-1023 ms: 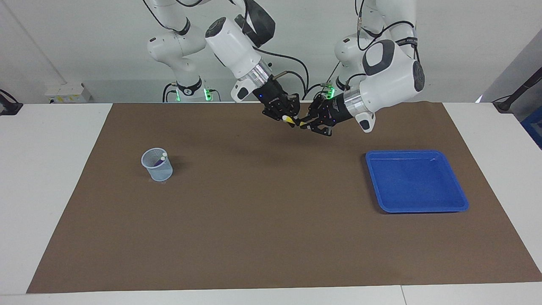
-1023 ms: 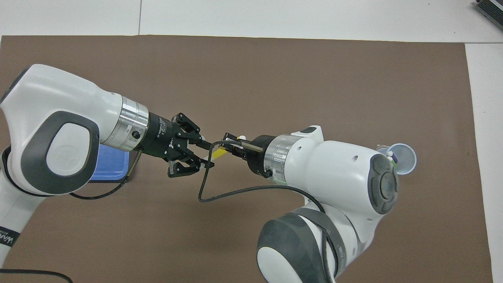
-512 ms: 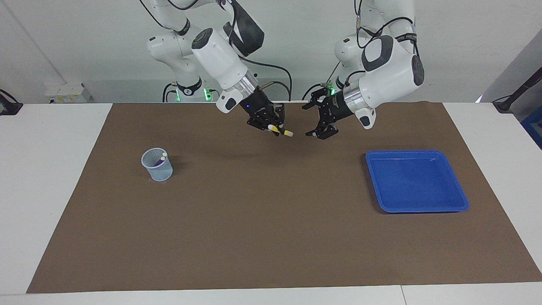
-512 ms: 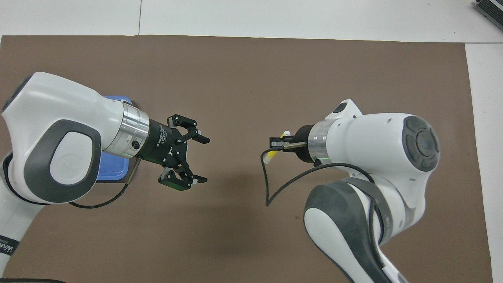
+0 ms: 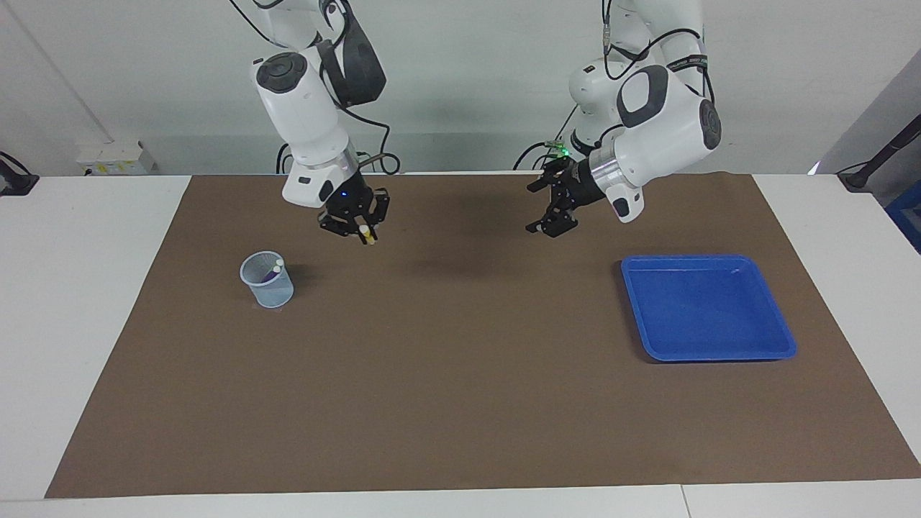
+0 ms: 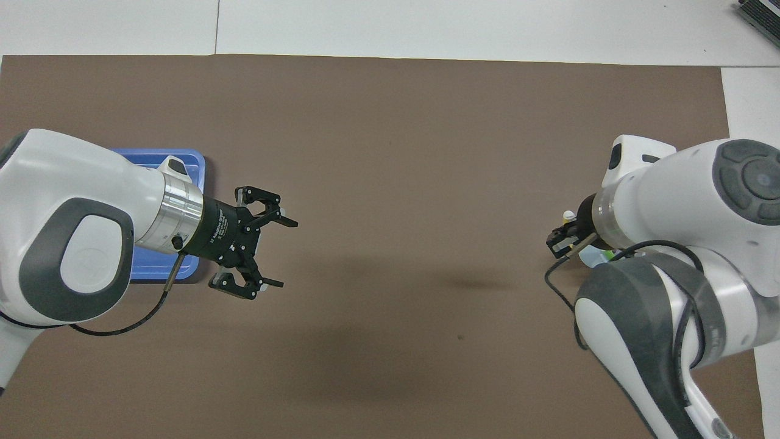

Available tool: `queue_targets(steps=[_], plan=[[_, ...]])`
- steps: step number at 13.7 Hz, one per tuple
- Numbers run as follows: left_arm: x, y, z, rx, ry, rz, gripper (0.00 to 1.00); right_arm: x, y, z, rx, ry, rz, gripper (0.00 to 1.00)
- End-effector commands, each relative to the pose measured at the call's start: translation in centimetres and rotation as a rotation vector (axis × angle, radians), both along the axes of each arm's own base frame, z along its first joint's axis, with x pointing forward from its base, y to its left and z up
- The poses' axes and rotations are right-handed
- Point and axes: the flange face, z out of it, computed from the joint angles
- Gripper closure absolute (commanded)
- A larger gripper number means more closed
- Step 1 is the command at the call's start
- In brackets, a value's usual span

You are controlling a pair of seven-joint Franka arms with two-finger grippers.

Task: Transfer and insert pens with both arms
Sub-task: 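Carry the yellow pen to the cup while the left gripper returns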

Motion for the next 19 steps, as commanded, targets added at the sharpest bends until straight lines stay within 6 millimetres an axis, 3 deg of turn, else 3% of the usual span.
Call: queue_targets(steps=[1, 2, 4, 6, 9, 13, 14, 16, 18, 19], plan=[[-0.7, 3.5, -0.5, 0.052, -0.052, -0.092, 0.0, 0.5, -5.5, -0.5, -0.074, -0.001, 0.119, 1.0], [-0.6, 4.9, -0.5, 0.056, -0.08, -0.15, 0.0, 0.6, -6.9, -1.2, -0.074, -0.005, 0.149, 1.0], [-0.4, 8.4, -0.8, 0.075, -0.122, -0.263, 0.0, 0.4, -7.6, -2.9, -0.073, -0.009, 0.171, 1.0], [-0.3, 10.6, -0.8, 0.088, -0.159, -0.374, 0.0, 0.1, -8.5, -5.0, -0.071, -0.02, 0.166, 1.0], [-0.1, 11.5, -0.9, 0.117, -0.208, -0.471, 0.0, 0.7, -9.5, -7.7, -0.061, -0.039, 0.153, 1.0], [0.8, 12.1, -0.3, 0.163, -0.278, -0.562, 0.0, 0.6, -10.6, -9.1, -0.058, -0.046, 0.136, 1.0], [1.2, 12.5, 0.3, 0.176, -0.308, -0.613, 0.0, 0.4, -10.8, -9.7, -0.057, -0.055, 0.136, 0.93], [1.6, 13.7, 0.9, 0.18, -0.349, -0.663, 0.0, 0.3, -10.8, -9.9, -0.057, -0.053, 0.133, 0.39], [2.0, 15.0, 1.6, 0.19, -0.38, -0.699, 0.0, 0.6, -11.5, -9.5, -0.057, -0.061, 0.119, 0.0], [2.3, 15.6, 2.1, 0.198, -0.396, -0.723, 0.0, 0.7, -11.6, -9.2, -0.057, -0.066, 0.111, 0.0]])
